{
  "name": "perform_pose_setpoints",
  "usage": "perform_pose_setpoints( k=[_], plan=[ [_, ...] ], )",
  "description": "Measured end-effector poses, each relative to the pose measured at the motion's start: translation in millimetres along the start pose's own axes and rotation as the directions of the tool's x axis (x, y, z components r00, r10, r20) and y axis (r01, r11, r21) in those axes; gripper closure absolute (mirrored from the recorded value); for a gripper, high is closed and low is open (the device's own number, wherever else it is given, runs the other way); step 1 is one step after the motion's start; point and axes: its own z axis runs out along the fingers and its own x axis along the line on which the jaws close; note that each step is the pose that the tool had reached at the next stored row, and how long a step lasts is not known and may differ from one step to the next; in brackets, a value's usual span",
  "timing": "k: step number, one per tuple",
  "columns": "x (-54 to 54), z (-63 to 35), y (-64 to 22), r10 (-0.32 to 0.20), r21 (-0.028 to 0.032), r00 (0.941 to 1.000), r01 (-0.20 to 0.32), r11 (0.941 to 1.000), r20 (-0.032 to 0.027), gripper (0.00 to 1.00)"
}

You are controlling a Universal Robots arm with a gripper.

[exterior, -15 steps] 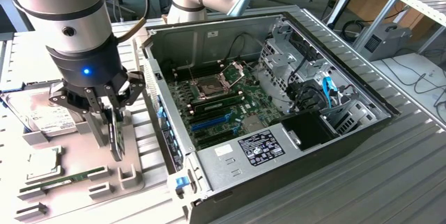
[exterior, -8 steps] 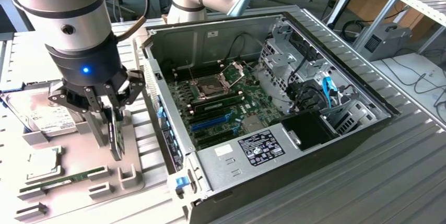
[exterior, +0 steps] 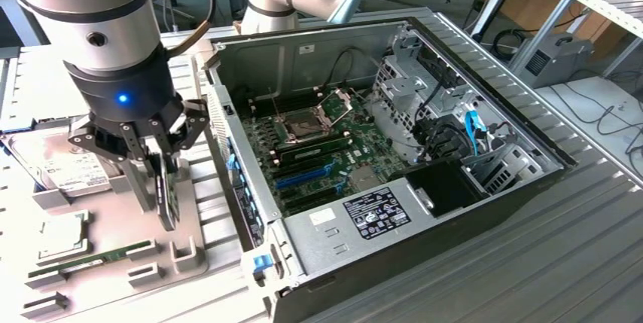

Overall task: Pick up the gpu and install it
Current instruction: 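Pick up the gpu and move the gpu toward the slot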

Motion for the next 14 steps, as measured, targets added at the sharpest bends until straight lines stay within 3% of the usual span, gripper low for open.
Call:
perform_pose_setpoints(
  k=[14],
  plan=[
    [-0.1,-4.3,0.1,0.000,-0.0001,1.0000,0.000,1.0000,0.0000,0.74]
  ],
)
